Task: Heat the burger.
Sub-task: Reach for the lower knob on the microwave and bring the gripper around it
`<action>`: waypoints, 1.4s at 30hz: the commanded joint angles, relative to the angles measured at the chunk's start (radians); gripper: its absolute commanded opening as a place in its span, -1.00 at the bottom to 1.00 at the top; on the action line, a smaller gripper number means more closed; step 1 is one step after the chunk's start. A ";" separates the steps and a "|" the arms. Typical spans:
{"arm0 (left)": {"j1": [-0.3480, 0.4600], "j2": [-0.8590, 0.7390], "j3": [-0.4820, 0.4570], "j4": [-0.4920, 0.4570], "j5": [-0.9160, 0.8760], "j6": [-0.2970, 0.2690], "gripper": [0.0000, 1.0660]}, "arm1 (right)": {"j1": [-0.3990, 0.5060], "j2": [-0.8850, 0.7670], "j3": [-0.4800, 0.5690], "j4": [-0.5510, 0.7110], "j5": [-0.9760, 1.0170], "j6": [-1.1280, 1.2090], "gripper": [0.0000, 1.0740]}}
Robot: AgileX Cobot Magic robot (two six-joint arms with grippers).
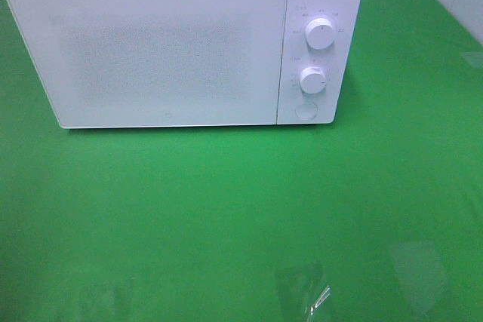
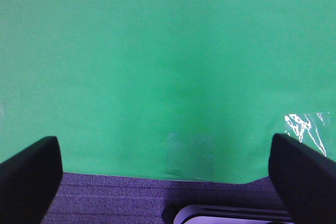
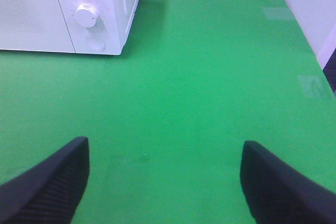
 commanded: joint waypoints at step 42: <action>-0.098 -0.616 0.073 0.032 -0.014 0.000 0.87 | -0.003 -0.024 0.002 -0.001 -0.009 -0.009 0.41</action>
